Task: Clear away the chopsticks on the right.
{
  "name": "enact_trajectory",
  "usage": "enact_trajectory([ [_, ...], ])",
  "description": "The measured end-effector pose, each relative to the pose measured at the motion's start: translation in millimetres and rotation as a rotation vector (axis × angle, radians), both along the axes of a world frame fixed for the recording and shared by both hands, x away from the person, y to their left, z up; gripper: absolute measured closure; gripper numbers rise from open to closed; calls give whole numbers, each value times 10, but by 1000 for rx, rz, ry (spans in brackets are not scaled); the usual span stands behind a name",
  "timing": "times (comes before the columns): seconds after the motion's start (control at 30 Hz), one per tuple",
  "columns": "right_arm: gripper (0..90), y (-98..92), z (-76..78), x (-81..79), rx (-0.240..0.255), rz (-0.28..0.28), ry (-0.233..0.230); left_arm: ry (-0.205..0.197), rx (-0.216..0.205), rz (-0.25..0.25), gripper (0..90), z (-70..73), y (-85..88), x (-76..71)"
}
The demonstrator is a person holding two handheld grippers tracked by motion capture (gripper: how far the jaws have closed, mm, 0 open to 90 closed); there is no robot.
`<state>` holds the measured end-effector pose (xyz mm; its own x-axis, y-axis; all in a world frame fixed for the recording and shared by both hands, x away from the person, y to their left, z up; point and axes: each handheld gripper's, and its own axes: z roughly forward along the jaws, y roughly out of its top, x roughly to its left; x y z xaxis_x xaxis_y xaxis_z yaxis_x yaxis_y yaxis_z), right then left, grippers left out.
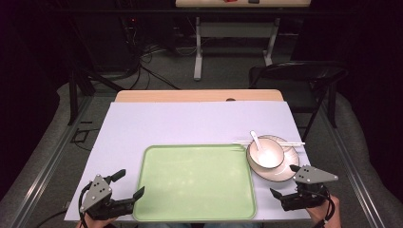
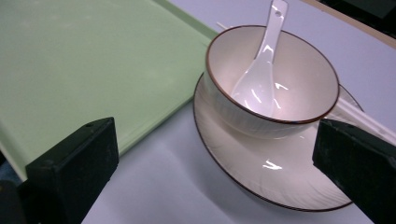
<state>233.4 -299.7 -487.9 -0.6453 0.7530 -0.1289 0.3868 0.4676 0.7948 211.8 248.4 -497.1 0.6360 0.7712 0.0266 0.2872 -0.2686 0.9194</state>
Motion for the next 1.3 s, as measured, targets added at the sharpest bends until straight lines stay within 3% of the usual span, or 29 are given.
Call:
enact_trajectory([
  [0.27, 0, -106, 142, 134, -4, -59, 9, 0, -1, 0, 157, 0, -2, -1],
  [0.53, 0, -195, 328, 305, -8, -76, 22, 0, -4, 4, 157, -1, -1, -1],
  [0.8, 0, -263, 479, 501, -42, -65, 20, -4, -20, 6, 157, -1, 13, -6],
  [1.17, 0, -313, 616, 781, -104, -69, 39, -19, -43, 62, 157, -9, 33, -8],
  [1.3, 0, -343, 629, 886, -118, -83, 43, -43, -57, 82, 157, -12, 50, -27],
])
